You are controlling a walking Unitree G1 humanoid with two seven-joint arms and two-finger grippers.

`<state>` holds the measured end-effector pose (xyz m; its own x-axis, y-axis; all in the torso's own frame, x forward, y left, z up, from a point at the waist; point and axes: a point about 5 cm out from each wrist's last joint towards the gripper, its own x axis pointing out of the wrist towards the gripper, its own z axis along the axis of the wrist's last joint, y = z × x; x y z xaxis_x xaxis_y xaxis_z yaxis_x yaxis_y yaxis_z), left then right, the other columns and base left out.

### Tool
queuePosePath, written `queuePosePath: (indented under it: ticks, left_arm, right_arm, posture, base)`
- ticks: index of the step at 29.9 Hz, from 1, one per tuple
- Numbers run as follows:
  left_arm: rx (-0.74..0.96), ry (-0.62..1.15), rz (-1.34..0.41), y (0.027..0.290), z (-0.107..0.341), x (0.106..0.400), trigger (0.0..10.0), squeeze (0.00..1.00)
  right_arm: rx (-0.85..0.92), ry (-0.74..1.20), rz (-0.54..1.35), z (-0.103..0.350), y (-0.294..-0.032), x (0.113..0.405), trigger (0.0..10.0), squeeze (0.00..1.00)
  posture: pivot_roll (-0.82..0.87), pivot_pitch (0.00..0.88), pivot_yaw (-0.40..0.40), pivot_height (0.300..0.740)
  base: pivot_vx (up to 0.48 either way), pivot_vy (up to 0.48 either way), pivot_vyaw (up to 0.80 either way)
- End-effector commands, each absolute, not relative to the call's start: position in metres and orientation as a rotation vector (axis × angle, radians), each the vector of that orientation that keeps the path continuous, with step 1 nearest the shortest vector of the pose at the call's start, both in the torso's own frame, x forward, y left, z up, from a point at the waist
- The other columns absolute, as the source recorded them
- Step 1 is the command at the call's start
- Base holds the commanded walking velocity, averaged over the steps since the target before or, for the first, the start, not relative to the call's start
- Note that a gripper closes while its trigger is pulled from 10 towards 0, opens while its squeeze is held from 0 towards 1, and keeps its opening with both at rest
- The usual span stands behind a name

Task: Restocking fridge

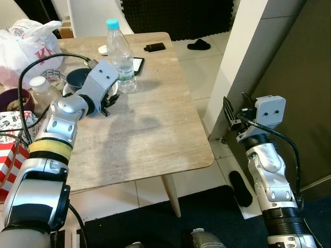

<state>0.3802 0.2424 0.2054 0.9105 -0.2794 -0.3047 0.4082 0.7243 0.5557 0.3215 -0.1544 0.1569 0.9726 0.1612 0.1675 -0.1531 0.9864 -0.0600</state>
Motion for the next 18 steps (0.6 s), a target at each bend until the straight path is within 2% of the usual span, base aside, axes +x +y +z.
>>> queuePosePath:
  ticks: [1,5,17,18]
  left_arm:
    - [0.694,0.254,-0.378,0.249,0.196,0.378,10.0,0.0]
    - [0.726,0.303,-0.299,0.258,0.187,0.381,10.0,0.0]
    - [0.807,0.294,-0.293,0.253,0.183,0.385,10.0,0.0]
    - [0.833,0.29,-0.305,0.251,0.182,0.386,9.1,0.0]
  right_arm:
    - [-0.044,-0.146,0.153,0.151,-0.155,0.319,10.0,0.0]
    - [-0.044,-0.143,0.153,0.15,-0.155,0.319,10.0,0.0]
    - [-0.043,-0.142,0.153,0.15,-0.155,0.319,10.0,0.0]
    - [-0.044,-0.141,0.153,0.15,-0.155,0.319,10.0,0.0]
  posture:
    - [0.0,0.165,-0.031,0.74]
    - [0.0,0.167,-0.036,0.74]
    - [-0.01,0.171,-0.04,0.74]
    - [-0.01,0.171,-0.041,0.74]
  base:
    - [0.0,0.0,0.0]
    - [0.0,0.0,0.0]
    - [0.0,0.0,0.0]
    - [0.0,0.0,0.0]
